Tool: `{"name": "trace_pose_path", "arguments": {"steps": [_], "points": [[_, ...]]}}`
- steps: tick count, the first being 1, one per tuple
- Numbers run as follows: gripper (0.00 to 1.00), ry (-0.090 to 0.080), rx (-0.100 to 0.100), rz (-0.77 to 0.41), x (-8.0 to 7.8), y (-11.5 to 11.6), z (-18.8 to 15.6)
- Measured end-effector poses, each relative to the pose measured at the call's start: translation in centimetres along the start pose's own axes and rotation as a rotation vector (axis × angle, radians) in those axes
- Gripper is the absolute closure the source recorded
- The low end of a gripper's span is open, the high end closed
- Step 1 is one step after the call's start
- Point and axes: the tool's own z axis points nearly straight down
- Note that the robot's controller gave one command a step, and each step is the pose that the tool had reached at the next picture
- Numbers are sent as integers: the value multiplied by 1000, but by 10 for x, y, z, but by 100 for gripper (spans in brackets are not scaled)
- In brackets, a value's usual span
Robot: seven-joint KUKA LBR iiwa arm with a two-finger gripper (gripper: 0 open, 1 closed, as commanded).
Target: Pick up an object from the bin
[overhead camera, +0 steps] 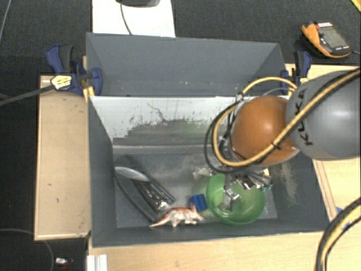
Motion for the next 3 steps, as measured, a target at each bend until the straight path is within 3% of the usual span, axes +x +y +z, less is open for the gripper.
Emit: {"name": "trace_pose_path", "arguments": {"steps": [1, 2, 3], "points": [[0, -1, -2, 106, 1, 1, 18], [0, -3, 0, -114, 10, -7, 26], [100, -17, 10, -6, 17, 0, 23]]}}
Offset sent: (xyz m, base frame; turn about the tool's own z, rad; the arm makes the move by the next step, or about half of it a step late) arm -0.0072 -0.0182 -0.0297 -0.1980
